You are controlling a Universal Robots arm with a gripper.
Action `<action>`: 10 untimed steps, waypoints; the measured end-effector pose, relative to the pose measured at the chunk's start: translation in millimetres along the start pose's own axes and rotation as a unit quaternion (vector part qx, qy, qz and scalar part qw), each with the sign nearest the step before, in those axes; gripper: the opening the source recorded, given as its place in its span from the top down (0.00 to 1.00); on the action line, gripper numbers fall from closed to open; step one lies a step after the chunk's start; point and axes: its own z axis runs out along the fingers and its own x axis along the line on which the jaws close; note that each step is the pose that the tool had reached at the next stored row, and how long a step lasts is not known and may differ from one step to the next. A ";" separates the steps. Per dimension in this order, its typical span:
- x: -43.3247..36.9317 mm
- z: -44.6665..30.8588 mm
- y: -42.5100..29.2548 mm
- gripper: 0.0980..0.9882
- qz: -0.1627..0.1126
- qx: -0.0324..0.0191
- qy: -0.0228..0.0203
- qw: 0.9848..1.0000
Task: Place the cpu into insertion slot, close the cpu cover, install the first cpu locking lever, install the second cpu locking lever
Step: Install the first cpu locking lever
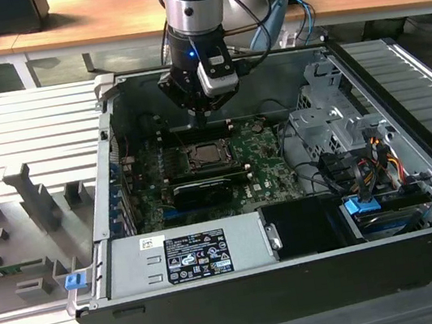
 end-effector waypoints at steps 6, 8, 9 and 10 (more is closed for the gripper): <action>0.0 0.0 -0.1 0.99 -0.041 0.001 0.001 0.999; 0.0 0.1 -0.1 0.99 -0.054 0.001 0.001 0.999; 0.0 0.1 -0.1 0.99 -0.060 0.002 0.001 0.998; 0.0 0.2 -0.1 0.99 -0.070 0.002 0.002 0.998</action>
